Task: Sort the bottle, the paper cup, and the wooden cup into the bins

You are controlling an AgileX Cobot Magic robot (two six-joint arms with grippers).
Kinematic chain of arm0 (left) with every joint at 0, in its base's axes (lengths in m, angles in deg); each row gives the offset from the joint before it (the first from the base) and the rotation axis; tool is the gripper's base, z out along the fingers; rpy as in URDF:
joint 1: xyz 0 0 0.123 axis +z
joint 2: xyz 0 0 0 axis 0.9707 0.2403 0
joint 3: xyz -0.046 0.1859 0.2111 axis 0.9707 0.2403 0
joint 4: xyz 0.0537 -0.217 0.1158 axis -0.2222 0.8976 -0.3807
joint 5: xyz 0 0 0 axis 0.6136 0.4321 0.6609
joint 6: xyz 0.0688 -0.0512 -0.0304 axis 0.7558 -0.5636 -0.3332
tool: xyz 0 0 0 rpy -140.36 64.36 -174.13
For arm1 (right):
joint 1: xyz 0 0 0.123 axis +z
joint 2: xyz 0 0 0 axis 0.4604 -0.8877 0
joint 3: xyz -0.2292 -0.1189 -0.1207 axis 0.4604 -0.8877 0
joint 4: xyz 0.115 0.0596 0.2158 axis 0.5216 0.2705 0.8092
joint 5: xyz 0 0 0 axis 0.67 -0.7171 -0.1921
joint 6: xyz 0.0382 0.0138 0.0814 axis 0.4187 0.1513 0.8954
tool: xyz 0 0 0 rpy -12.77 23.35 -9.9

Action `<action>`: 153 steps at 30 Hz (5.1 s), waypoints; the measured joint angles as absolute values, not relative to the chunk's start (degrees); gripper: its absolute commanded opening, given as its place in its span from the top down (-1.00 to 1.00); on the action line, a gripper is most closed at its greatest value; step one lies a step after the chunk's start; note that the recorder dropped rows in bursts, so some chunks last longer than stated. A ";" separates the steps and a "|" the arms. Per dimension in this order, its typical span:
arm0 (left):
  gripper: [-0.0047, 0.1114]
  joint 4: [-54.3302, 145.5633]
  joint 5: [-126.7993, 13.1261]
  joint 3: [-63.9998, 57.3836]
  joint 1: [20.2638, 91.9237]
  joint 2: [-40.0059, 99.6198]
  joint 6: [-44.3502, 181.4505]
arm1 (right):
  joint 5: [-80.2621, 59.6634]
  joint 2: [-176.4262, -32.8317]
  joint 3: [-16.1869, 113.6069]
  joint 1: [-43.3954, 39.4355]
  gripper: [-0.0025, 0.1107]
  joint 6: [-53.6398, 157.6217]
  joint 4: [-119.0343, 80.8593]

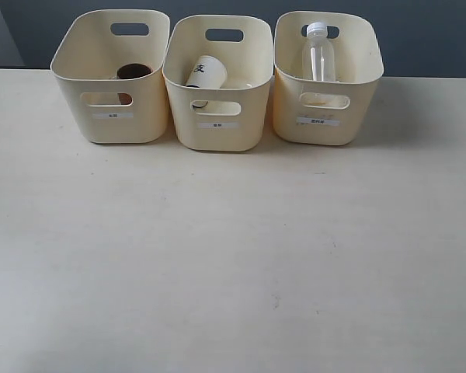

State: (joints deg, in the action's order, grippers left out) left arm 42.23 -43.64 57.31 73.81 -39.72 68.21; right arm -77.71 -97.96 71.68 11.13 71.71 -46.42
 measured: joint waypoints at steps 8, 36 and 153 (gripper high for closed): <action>0.92 42.23 -43.64 57.31 73.81 -39.72 68.21 | -68.85 -86.84 57.09 11.13 0.97 75.33 -49.31; 0.92 42.23 -43.64 57.31 73.81 -39.72 68.21 | -49.72 -68.39 18.50 11.13 0.97 116.05 -74.40; 0.92 41.79 -43.64 57.31 73.81 -39.72 68.21 | -25.29 -33.13 -16.13 -3.93 0.97 135.92 -81.35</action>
